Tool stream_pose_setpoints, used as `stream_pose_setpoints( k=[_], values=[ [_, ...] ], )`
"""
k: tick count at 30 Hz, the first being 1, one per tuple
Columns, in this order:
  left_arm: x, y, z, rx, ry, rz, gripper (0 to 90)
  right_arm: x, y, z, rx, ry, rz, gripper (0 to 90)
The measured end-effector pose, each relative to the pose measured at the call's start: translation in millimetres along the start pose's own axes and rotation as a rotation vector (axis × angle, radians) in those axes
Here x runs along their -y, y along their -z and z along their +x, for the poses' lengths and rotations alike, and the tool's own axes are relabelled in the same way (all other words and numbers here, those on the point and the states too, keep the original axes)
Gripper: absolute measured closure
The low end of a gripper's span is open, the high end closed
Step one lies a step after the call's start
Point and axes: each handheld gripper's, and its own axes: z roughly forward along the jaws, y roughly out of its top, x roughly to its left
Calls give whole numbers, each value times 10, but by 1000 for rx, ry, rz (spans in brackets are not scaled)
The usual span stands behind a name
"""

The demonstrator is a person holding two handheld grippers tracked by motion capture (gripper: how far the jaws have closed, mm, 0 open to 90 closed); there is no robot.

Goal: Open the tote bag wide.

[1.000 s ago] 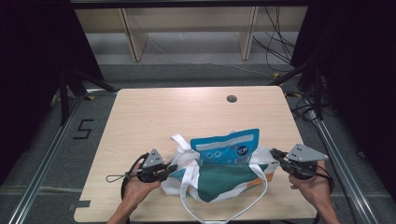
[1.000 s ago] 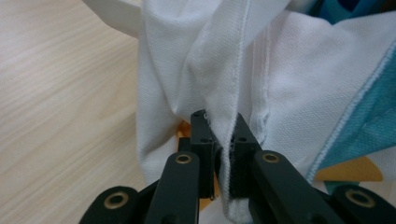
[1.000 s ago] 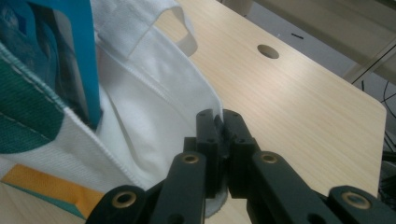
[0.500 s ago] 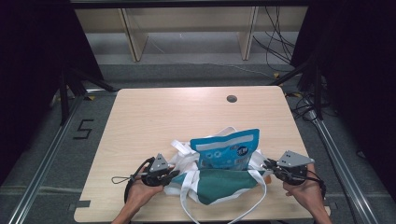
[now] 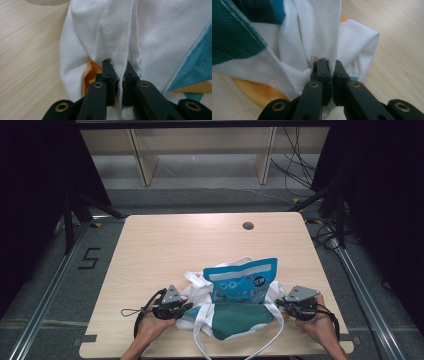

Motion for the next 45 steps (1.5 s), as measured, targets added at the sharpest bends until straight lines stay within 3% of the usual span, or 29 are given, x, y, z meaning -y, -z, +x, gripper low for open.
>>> stream_pose_setpoints(
  k=[2,6,14,15,17,18,19,22,26,28,30,32,34,37,38,39,40,42,43,45],
  values=[
    [1,-23,-1,0,26,-1,836,-5,-20,-13,-2,-8,0,875],
    [-35,-66,61,-28,13,2,836,-31,-83,-69,8,-5,-15,876],
    [-130,-183,331,-75,29,0,836,-244,-346,-282,48,-21,-12,875],
    [-143,-197,375,-82,11,-7,835,-260,-371,-306,48,-21,-13,875],
    [-162,-223,421,-89,26,-4,835,-291,-415,-348,45,-55,-12,874],
    [-168,-240,423,-99,52,-5,834,-302,-436,-370,45,-63,-15,874],
    [-185,-242,448,-100,31,6,834,-315,-455,-386,50,-63,-21,874],
    [-184,-247,449,-102,56,3,829,-331,-478,-410,39,-45,-19,873],
    [-199,-228,444,-141,59,-8,732,-326,-462,-405,54,-72,-28,862],
    [-198,-187,457,-142,107,-20,659,-321,-446,-429,52,-115,-42,815],
    [-205,-134,456,-130,160,-40,613,-309,-404,-491,49,-172,-67,761],
    [-228,-63,456,-130,174,-49,549,-311,-323,-534,45,-226,-86,720],
    [-260,26,456,-119,212,-85,505,-334,-189,-565,43,-293,-111,654],
    [-330,210,488,-82,254,-156,472,-392,28,-610,33,-295,-188,647],
    [-360,268,498,-68,263,-174,458,-423,110,-587,29,-328,-201,637],
    [-396,334,492,-46,272,-189,457,-446,167,-616,42,-290,-229,643],
    [-418,369,484,-33,263,-189,453,-486,261,-590,35,-303,-240,642],
    [-471,447,439,-37,246,-204,463,-543,378,-563,26,-283,-275,647],
    [-501,481,413,-29,242,-208,477,-577,441,-520,7,-285,-283,649],
    [-550,512,342,7,239,-237,553,-641,535,-433,-17,-240,-305,655]
  ],
)
